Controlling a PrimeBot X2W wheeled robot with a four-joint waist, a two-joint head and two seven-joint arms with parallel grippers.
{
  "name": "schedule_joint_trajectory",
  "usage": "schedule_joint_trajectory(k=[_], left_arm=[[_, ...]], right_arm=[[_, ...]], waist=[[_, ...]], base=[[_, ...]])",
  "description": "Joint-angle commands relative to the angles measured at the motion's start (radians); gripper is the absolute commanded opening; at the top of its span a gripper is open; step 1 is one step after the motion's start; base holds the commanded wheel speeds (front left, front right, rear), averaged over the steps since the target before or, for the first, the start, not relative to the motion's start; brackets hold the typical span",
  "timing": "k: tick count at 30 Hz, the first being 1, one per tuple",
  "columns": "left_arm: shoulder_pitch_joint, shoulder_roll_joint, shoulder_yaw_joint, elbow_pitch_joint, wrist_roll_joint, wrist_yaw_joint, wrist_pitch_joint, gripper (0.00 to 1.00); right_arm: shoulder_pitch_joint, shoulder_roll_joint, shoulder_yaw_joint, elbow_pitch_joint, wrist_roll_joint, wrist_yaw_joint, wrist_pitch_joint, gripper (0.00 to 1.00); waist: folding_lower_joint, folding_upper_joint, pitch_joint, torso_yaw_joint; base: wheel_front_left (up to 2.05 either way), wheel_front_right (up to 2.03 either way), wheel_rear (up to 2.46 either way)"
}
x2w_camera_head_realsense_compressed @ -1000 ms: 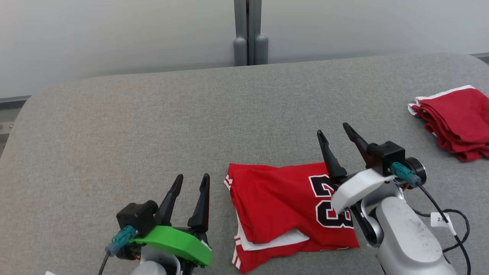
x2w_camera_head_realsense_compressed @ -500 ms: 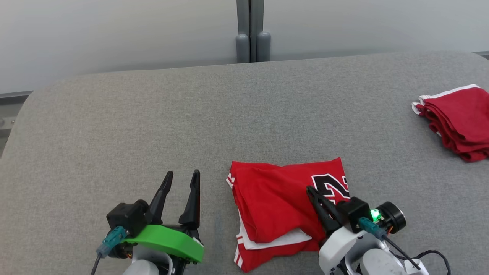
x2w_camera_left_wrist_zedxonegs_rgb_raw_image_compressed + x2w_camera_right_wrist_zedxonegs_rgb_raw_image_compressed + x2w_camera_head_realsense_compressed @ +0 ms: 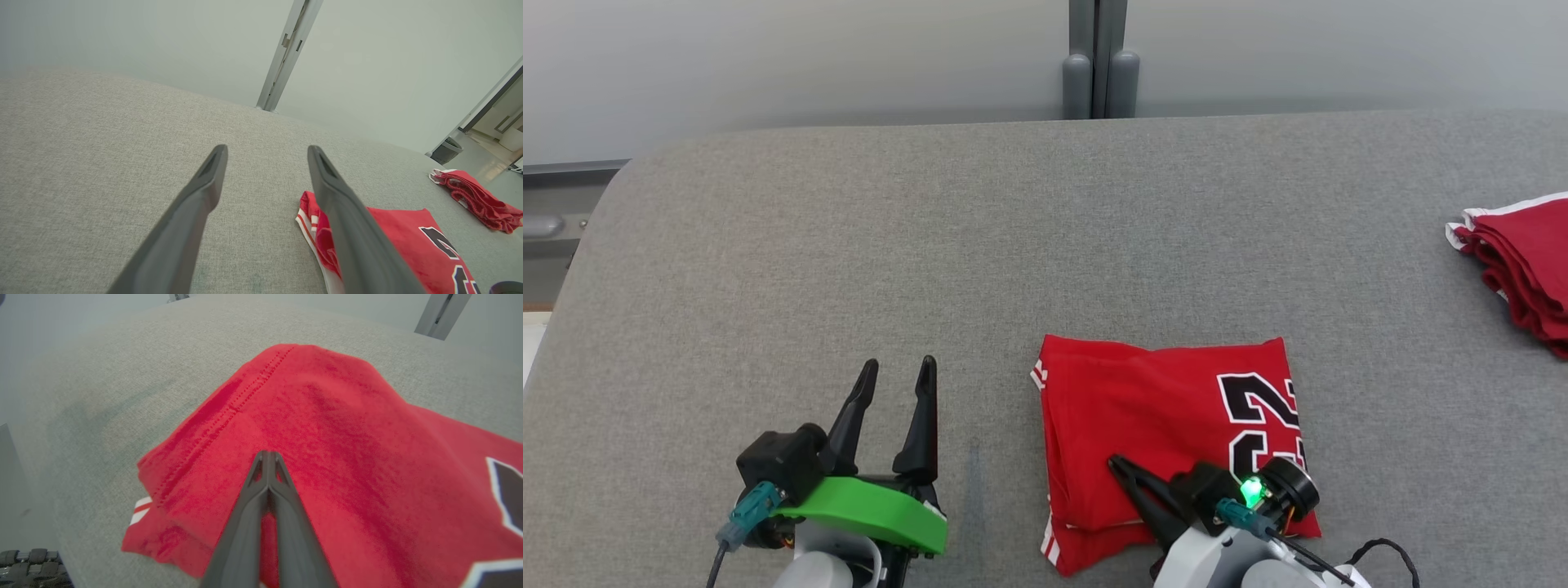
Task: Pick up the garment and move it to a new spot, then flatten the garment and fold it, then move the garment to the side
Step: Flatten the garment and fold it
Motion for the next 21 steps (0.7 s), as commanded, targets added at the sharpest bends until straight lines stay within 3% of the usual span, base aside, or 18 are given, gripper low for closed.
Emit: schedule_joint_trajectory(k=[1,13,21], left_arm=[[0.004,-0.004,0.004,0.001,0.008,-0.006,-0.003,1.00],[0.001,-0.015,0.023,0.015,0.018,-0.014,-0.003,1.00],[0.002,-0.025,0.036,0.019,0.034,-0.024,-0.003,1.00]], right_arm=[[-0.012,-0.004,0.019,0.013,0.007,-0.001,-0.004,0.00],[-0.080,-0.004,0.155,0.077,0.082,-0.001,-0.004,0.00],[-0.084,-0.004,0.114,-0.005,0.066,-0.001,-0.004,0.00]], waist=[[0.0000,0.0000,0.003,0.004],[0.0000,0.0000,0.013,-0.002],[0.0000,0.0000,-0.005,-0.024]], base=[[0.00,0.00,0.00],[0.00,0.00,0.00],[0.00,0.00,0.00]])
